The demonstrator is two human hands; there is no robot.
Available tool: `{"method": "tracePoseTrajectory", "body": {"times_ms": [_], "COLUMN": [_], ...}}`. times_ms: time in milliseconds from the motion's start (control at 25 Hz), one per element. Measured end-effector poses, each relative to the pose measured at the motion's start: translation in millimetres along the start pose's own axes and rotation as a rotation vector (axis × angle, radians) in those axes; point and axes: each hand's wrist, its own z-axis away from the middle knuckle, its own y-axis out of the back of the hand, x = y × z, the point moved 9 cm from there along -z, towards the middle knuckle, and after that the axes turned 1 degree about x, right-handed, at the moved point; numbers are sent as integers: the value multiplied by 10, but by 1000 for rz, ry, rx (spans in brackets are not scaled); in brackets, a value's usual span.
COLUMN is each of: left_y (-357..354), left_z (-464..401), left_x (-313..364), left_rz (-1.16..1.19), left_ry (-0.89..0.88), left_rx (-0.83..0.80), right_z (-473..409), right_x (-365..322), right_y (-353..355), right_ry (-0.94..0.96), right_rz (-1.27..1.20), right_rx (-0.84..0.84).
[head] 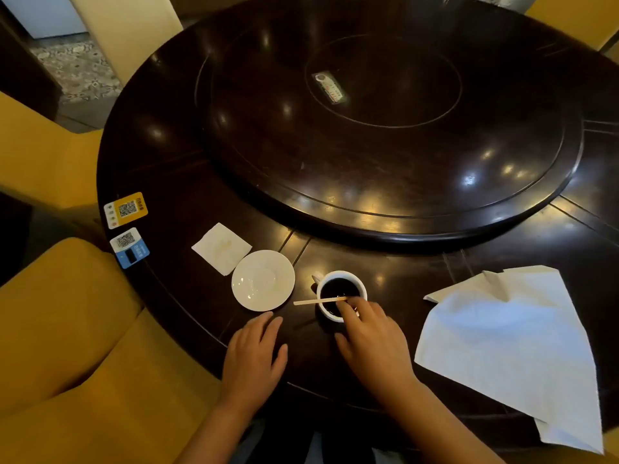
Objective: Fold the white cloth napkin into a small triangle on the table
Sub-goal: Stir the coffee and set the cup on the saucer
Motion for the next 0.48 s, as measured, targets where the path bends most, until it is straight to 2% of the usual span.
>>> {"method": "tracePoseTrajectory", "body": {"times_ms": [120, 480], "left_y": [-225, -772], "left_z": [-37, 17], "left_x": [-69, -127], "left_rz": [-3, -91], "left_ry": [33, -35], "left_rx": [-45, -180], "right_z": [-308, -551], "right_x": [-118, -231], "right_y": [-65, -447], "right_ry": [51, 171], "right_rz": [-9, 11], "right_rx": [50, -25]}}
